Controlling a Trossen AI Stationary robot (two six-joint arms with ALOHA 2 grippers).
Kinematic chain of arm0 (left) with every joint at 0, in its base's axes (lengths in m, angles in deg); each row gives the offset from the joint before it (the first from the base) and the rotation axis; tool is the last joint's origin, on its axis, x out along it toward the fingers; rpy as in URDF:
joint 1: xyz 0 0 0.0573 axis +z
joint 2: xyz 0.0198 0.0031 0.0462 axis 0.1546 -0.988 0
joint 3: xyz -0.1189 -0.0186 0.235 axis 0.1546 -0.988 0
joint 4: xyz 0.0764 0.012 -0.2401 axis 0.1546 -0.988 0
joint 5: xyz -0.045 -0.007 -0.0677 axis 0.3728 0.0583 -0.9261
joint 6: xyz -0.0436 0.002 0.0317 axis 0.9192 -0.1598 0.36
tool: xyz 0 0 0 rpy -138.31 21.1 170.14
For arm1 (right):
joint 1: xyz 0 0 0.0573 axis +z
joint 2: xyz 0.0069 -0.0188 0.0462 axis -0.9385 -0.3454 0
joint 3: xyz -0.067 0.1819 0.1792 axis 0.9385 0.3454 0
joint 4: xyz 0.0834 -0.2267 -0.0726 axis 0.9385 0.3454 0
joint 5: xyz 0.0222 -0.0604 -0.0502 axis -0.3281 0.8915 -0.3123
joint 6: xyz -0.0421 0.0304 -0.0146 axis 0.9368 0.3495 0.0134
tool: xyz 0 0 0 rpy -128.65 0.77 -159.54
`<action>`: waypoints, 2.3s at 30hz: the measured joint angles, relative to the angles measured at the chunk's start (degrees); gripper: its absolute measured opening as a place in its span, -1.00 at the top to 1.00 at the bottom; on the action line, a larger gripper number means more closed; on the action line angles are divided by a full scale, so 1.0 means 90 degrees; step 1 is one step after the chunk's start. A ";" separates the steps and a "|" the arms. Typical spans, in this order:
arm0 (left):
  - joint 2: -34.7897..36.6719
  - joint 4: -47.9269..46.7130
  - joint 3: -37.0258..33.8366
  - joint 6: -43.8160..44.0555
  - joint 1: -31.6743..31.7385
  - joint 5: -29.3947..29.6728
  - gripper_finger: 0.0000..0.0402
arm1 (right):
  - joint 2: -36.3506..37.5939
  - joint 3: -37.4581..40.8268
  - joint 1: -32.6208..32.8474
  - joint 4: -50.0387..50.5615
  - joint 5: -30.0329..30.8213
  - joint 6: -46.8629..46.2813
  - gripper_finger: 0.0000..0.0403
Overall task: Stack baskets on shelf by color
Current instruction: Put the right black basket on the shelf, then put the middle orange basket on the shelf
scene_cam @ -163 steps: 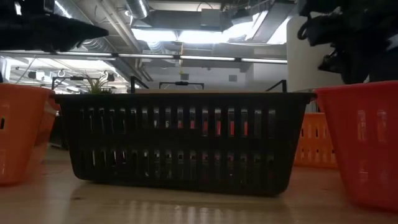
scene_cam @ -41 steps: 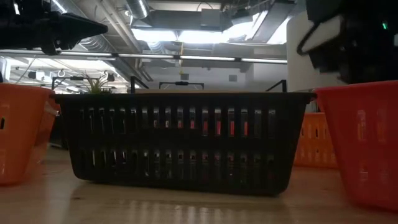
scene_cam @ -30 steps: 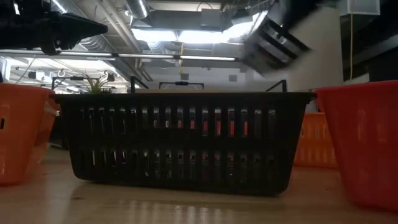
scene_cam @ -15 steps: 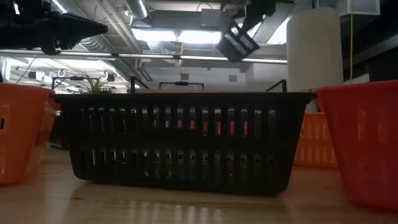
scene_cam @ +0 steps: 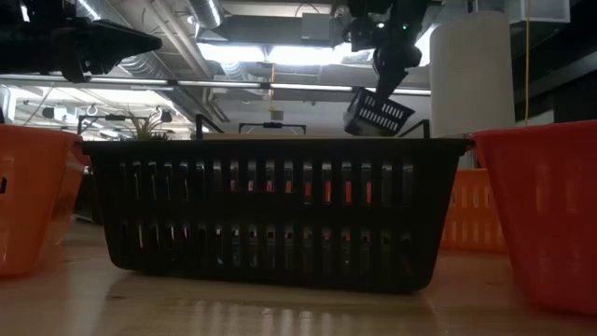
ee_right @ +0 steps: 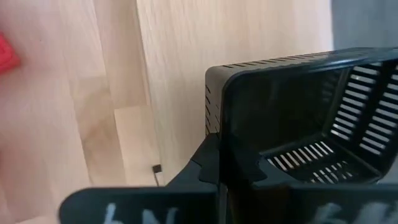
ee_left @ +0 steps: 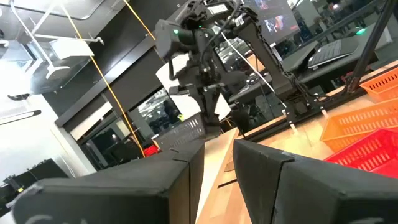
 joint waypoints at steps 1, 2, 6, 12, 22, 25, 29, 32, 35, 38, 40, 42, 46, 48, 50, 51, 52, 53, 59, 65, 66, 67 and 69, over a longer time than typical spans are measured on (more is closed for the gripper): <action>0.0001 0.0000 0.0000 0.0000 0.0001 0.0000 0.60 | -0.0017 0.0000 0.0005 0.0029 0.0003 -0.0034 0.99; 0.0001 0.0000 0.0000 0.0000 0.0000 0.0001 0.60 | -0.0027 0.0000 0.0007 0.0066 0.0025 -0.0096 0.99; 0.0001 0.0000 0.0000 -0.0002 0.0000 0.0001 0.60 | -0.0039 0.0000 0.0005 0.0117 0.0028 -0.0269 0.94; 0.0001 0.0000 0.0000 0.0000 0.0000 0.0004 0.60 | -0.0038 0.0000 0.0005 0.0082 0.0233 -0.0390 0.66; -0.0001 0.0000 0.0000 -0.0002 0.0000 0.0006 0.60 | -0.0033 -0.0184 0.0151 0.0006 -0.0028 -0.0344 0.36; -0.0001 0.0000 0.0000 -0.0002 0.0001 0.0006 0.60 | -0.0016 -0.0466 0.0282 -0.0021 -0.0071 -0.0336 0.35; 0.0001 0.0000 0.0000 -0.0002 0.0002 0.0009 0.60 | -0.0016 -0.0583 0.0335 0.0020 0.0759 -0.0337 0.38; 0.0001 -0.0002 0.0000 -0.0002 0.0002 0.0009 0.60 | -0.0072 -0.0416 0.0246 -0.0048 0.1115 -0.0327 0.40; -0.0001 -0.0001 0.0000 -0.0002 0.0000 0.0009 0.60 | -0.0249 -0.0406 0.0124 -0.0167 0.1091 -0.0317 0.41; 0.0000 -0.0002 0.0000 -0.0002 0.0000 0.0007 0.60 | -0.0418 -0.0410 -0.0015 -0.0255 0.1069 -0.0210 0.42; -0.0001 0.0000 0.0000 -0.0002 0.0000 0.0006 0.60 | -0.0571 -0.0405 -0.0067 -0.0210 0.1066 -0.0164 0.42; -0.0001 -0.0002 0.0000 -0.0002 0.0002 0.0009 0.60 | -0.0653 -0.0403 -0.0078 -0.0224 0.1044 -0.0145 0.42; -0.0001 -0.0002 0.0000 -0.0002 0.0000 0.0006 0.60 | -0.0712 -0.0406 -0.0066 -0.0280 0.0762 -0.0137 0.42; 0.0000 0.0000 0.0000 -0.0002 0.0001 0.0008 0.60 | -0.0719 -0.0406 -0.0066 -0.0366 0.0726 -0.0140 0.42; 0.0001 -0.0002 0.0000 -0.0002 0.0000 0.0006 0.60 | -0.0706 -0.0419 -0.0071 -0.0433 0.0733 -0.0140 0.42; 0.0001 0.0000 0.0000 -0.0002 0.0000 0.0006 0.60 | -0.0706 -0.0434 -0.0071 -0.0427 0.0733 -0.0140 0.42; 0.0000 -0.0002 0.0000 -0.0002 0.0000 0.0006 0.60 | -0.0706 -0.0438 -0.0071 -0.0437 0.0734 -0.0140 0.42; -0.0001 -0.0002 0.0000 -0.0002 0.0000 0.0006 0.60 | -0.0706 -0.0442 -0.0071 -0.0453 0.0736 -0.0140 0.42; 0.0000 -0.0002 0.0000 -0.0002 0.0000 0.0006 0.60 | -0.0684 -0.0455 -0.0031 -0.0530 0.0727 -0.0170 0.42; -0.0001 -0.0002 0.0000 0.0084 0.0000 0.0003 0.60 | -0.0684 -0.1079 0.0214 -0.0357 0.0711 -0.0326 0.42; -0.0001 -0.0002 0.0000 0.0178 0.0000 0.0001 0.60 | -0.0684 -0.1270 0.0269 -0.0120 0.0737 -0.0425 0.42; -0.0001 -0.0005 0.0000 0.0256 0.0000 0.0001 0.60 | -0.0684 -0.1473 0.0329 0.0151 0.0765 -0.0594 0.42; 0.0000 -0.0002 0.0000 0.0425 0.0000 0.0001 0.60 | -0.0676 -0.1907 0.0470 0.0730 0.0653 -0.1059 0.42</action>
